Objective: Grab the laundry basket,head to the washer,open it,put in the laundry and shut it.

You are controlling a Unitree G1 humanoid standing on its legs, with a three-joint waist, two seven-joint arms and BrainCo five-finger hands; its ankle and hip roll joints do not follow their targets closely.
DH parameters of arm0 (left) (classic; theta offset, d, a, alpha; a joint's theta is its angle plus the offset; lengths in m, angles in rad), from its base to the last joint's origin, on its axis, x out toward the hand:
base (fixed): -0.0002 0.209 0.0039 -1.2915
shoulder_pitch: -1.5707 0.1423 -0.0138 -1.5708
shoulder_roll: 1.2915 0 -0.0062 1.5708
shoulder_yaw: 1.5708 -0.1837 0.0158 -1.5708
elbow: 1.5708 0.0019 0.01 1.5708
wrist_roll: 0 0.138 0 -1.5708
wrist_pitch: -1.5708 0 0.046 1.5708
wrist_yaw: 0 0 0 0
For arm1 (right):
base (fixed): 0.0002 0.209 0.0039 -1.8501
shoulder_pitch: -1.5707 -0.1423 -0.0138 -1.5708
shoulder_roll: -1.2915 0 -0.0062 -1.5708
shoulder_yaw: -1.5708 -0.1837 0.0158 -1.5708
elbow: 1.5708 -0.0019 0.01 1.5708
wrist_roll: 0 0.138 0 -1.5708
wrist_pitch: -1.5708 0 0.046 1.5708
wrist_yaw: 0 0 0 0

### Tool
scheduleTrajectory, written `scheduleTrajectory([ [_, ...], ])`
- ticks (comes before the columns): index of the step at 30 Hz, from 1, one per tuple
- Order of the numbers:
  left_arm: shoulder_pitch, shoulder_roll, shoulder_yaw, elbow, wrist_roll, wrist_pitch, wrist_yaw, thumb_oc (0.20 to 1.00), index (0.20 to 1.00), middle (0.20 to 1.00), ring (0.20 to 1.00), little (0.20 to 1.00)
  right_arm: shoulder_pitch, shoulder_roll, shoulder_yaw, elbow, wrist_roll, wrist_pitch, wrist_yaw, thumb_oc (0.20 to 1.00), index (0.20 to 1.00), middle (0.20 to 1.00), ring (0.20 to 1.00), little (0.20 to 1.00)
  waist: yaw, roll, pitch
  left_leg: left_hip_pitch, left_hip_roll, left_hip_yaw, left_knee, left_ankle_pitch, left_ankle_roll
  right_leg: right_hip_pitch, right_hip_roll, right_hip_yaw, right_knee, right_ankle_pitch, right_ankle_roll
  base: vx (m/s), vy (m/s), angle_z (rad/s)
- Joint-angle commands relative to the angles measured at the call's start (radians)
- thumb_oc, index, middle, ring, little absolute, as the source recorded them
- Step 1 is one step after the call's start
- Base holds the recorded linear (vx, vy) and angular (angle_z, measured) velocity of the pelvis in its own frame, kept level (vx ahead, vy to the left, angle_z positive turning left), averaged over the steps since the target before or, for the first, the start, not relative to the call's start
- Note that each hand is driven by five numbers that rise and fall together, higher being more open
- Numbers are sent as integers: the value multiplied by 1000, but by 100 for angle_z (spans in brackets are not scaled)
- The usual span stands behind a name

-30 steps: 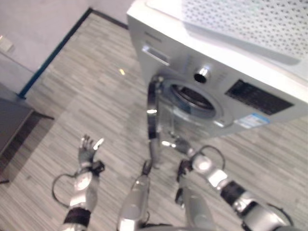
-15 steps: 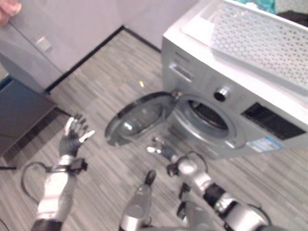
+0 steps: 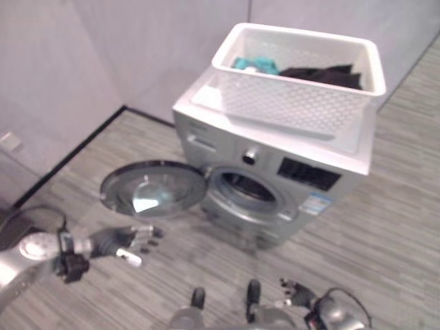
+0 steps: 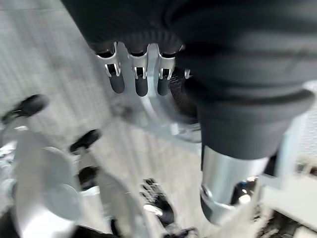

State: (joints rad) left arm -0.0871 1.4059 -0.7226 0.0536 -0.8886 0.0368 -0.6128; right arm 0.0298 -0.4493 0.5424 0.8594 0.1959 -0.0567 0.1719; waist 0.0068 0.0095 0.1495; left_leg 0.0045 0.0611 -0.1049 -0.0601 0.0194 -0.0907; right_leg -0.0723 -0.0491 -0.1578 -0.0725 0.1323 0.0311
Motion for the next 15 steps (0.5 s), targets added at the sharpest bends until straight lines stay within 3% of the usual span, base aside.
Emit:
scheduleTrajectory([
  [1,-52,-48,-5,120,190,-75,49,1000,1000,1000,1000,1000,-15,-5,-5,-17,24,-7,-12,1000,1000,1000,1000,1000,-21,-6,-27,-3,44,73,26,-66,28,11,-104,57,108,-154,123,53,24,-28],
  [2,-63,-55,-17,128,193,-79,48,1000,1000,1000,1000,1000,-14,-6,-8,-18,24,-7,-12,1000,1000,1000,1000,1000,-16,-4,-27,-1,45,76,24,-66,28,10,-103,59,108,-154,123,50,23,-17],
  [4,-115,-152,-13,301,431,-133,157,1000,1000,1000,1000,1000,-19,-2,-23,-12,41,7,-27,1000,1000,1000,1000,1000,-30,-19,-25,2,49,89,13,-64,28,4,-99,71,92,-148,122,15,10,-36],
  [5,-117,-157,-15,306,434,-136,158,1000,1000,1000,1000,1000,-19,-3,-24,-12,41,7,-27,1000,1000,1000,1000,1000,-29,-18,-25,2,49,89,12,-64,28,4,-99,72,92,-148,122,-16,7,-25],
  [6,-140,-235,28,408,538,-157,232,1000,1000,1000,1000,1000,-25,-1,-27,-25,41,14,-38,1000,1000,1000,1000,1000,-32,-27,-18,-3,49,92,5,-60,28,-1,-98,72,84,-146,121,-16,2,-9],
  [7,-142,-240,28,413,541,-160,233,1000,1000,1000,1000,1000,-25,-4,-27,-26,41,15,-38,1000,1000,1000,1000,1000,-33,-25,-18,-3,49,92,5,-60,28,-1,-98,72,84,-145,121,-31,-7,-3],
  [9,-181,-334,69,534,654,-172,302,1000,1000,1000,1000,1000,-28,-2,-36,-40,30,21,-51,1000,1000,1000,1000,1000,-37,-35,-3,-15,50,90,2,-53,28,-9,-98,71,78,-142,118,-58,-14,-1],
  [15,-478,-543,75,846,878,-165,486,1000,1000,1000,1000,1000,-97,21,-56,-60,25,15,-124,1000,1000,1000,1000,1000,-47,-65,106,-102,42,65,9,-26,30,-72,-95,64,74,-119,111,-179,-15,8],
])
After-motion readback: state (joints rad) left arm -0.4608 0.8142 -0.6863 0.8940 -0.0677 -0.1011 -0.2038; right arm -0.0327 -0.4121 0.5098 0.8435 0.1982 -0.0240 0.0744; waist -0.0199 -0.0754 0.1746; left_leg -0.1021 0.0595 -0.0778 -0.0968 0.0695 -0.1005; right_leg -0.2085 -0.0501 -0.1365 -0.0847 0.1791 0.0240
